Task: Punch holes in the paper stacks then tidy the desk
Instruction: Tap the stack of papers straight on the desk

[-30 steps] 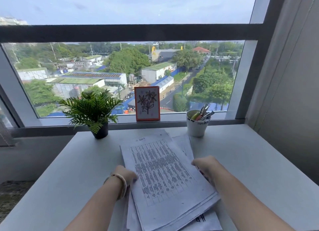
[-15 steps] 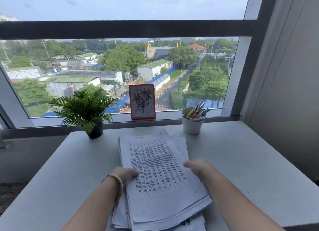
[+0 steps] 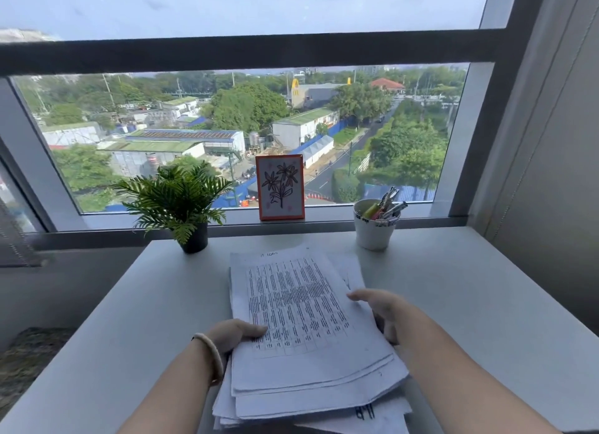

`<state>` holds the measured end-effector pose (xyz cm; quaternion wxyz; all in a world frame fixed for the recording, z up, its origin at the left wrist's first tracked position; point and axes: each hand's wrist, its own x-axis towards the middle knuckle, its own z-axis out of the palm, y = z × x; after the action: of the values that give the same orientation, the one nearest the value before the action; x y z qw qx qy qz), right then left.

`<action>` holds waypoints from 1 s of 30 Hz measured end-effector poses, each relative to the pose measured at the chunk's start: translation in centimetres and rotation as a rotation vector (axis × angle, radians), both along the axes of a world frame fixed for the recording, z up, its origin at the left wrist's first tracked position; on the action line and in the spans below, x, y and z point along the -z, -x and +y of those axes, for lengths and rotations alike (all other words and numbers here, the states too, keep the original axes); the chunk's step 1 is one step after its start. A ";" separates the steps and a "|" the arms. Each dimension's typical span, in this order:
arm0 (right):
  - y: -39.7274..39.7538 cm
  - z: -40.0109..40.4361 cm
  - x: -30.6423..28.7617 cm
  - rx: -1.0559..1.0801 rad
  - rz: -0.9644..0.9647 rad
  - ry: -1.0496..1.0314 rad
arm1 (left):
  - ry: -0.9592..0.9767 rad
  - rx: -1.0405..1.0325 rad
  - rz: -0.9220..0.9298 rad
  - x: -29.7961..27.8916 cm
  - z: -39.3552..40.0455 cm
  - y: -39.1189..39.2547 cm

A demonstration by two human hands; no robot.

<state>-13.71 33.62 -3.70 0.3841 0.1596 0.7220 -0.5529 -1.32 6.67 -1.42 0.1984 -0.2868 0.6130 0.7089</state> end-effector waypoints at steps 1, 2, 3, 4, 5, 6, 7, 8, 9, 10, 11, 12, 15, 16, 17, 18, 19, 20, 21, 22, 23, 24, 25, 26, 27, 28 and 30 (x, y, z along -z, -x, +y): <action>-1.3 -0.1 -1.2 -0.015 -0.029 0.006 | -0.003 0.012 0.002 -0.1 -0.2 -0.2; -2.2 -0.2 -1.8 -0.013 -0.046 0.037 | -0.011 0.023 0.010 -0.1 -0.4 -0.5; -3.1 -0.5 -2.4 -0.011 -0.022 0.083 | -0.003 0.028 0.029 -0.3 -0.3 -0.7; -3.9 -0.9 -3.3 0.008 0.025 0.136 | 0.011 0.023 0.067 -0.6 -0.2 -0.8; -4.6 -1.3 -4.1 0.028 0.105 0.181 | 0.022 0.005 0.132 -1.1 0.0 -0.8; -5.0 -1.5 -5.0 0.065 0.191 0.208 | 0.040 -0.020 0.208 -1.8 0.3 -0.7; -5.1 -1.8 -6.0 0.087 0.293 0.244 | 0.053 -0.047 0.296 -2.8 0.5 -0.6; -5.2 -1.9 -7.5 0.096 0.397 0.276 | 0.061 -0.067 0.392 -4.2 0.8 -0.4; -5.2 -2.0 -9.0 0.110 0.496 0.337 | 0.062 -0.086 0.485 -5.9 1.0 -0.2; -5.3 -2.0 -10.5 0.128 0.586 0.396 | 0.065 -0.109 0.570 -7.7 1.1 -0.1; -5.4 -1.9 -12.1 0.144 0.665 0.440 | 0.074 -0.126 0.653 -9.3 1.2 0.0; -5.5 -1.9 -13.5 0.149 0.746 0.477 | 0.092 -0.141 0.725 -10.7 1.4 0.1; -6.0 -2.0 -15.6 0.124 0.909 0.503 | 0.145 -0.174 0.822 -13.1 1.8 0.0; -6.0 -2.1 -15.4 0.119 0.914 0.483 | 0.149 -0.164 0.822 -13.2 1.9 -0.2; -6.1 -2.2 -15.1 0.118 0.906 0.454 | 0.149 -0.144 0.814 -13.0 2.0 -0.2; -6.1 -2.4 -14.5 0.114 0.893 0.425 | 0.151 -0.123 0.800 -12.8 2.1 -0.4; -6.2 -2.5 -13.9 0.103 0.879 0.404 | 0.148 -0.112 0.792 -12.6 2.2 -0.6; -6.5 -2.8 -13.5 0.096 0.868 0.402 | 0.142 -0.107 0.796 -12.5 2.2 -0.8; -6.7 -3.0 -13.5 0.103 0.866 0.409 | 0.137 -0.103 0.815 -12.6 2.1 -0.9; -6.6 -3.0 -13.6 0.111 0.877 0.429 | 0.135 -0.104 0.836 -13.0 1.7 -0.9; -6.6 -3.0 -14.0 0.104 0.901 0.454 | 0.132 -0.101 0.861 -13.5 1.3 -0.8; -6.6 -2.9 -14.5 0.086 0.919 0.482 | 0.128 -0.092 0.885 -14.0 0.8 -0.7; -6.4 -2.9 -14.9 0.075 0.923 0.505 | 0.118 -0.079 0.904 -14.5 0.3 -0.5; -6.1 -2.8 -15.3 0.077 0.919 0.521 | 0.107 -0.077 0.913 -14.9 -0.2 -0.3; -5.9 -2.9 -15.4 0.084 0.909 0.528 | 0.103 -0.082 0.916 -15.0 -0.5 0.0; -5.7 -3.1 -15.5 0.091 0.903 0.532 | 0.107 -0.095 0.915 -15.0 -0.6 0.1; -5.4 -3.4 -15.3 0.115 0.902 0.515 | 0.133 -0.114 0.904 -14.8 -0.3 0.4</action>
<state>-8.30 30.19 11.57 0.0308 -0.1544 0.6464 -0.7466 -1.70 6.41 13.42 -0.1470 0.0059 0.6653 0.7320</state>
